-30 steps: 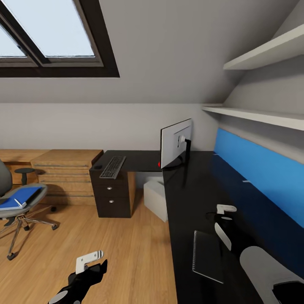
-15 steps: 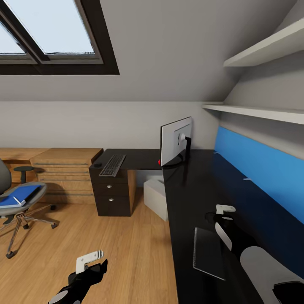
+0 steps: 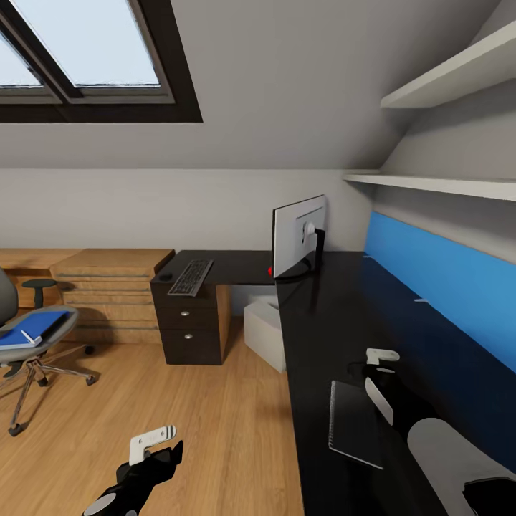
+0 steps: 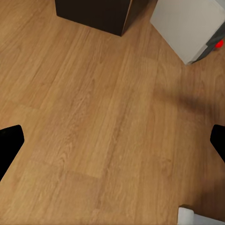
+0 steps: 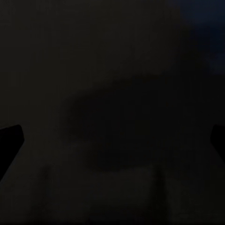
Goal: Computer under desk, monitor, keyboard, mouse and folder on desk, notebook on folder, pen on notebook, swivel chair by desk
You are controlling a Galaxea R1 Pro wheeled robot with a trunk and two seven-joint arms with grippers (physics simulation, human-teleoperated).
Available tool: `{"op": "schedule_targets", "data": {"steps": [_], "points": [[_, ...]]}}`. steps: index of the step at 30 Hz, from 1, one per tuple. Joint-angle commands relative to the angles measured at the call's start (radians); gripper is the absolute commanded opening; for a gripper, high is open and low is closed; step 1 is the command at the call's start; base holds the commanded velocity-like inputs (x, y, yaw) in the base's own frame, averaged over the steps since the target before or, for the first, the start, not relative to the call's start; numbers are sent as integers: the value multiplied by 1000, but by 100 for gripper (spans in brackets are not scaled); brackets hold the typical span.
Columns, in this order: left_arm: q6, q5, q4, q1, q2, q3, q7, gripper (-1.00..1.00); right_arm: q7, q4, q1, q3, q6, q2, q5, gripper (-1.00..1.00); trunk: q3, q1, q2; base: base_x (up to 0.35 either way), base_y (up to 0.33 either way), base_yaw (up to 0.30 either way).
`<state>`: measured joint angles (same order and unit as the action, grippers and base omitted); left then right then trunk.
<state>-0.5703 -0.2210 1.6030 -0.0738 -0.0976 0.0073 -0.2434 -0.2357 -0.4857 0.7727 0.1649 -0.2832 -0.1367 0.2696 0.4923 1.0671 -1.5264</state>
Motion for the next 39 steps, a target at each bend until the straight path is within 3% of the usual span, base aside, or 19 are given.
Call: {"op": "schedule_targets", "data": {"steps": [1, 7, 15, 23, 28, 39], "points": [[-3, -11, 2, 0, -1, 0, -7, 100, -8, -2, 0, 8, -7, -1, 10, 100, 1, 0, -1, 0, 0, 0], [-3, -11, 2, 0, 0, 1, -7, 100, -8, -2, 0, 8, -13, -1, 10, 100, 1, 0, -1, 0, 0, 0], [-3, -11, 2, 0, 1, 3, -8, 100, -10, -2, 0, 8, -20, -1, 10, 100, 26, 31, -57, 0, 0, 0], [-3, -12, 2, 0, 1, 5, -8, 100, -10, -2, 0, 8, -33, -1, 10, 100, 26, 31, -57, 0, 0, 0], [-3, -11, 2, 0, 1, 3, -9, 100, -11, -2, 0, 8, -34, 0, 10, 100, 42, 50, -92, 0, 0, 0], [-4, -12, 2, 0, 1, 4, -8, 100, -11, -2, 0, 8, -35, 0, 9, 100, 45, 54, -99, 0, 0, 0]]}}
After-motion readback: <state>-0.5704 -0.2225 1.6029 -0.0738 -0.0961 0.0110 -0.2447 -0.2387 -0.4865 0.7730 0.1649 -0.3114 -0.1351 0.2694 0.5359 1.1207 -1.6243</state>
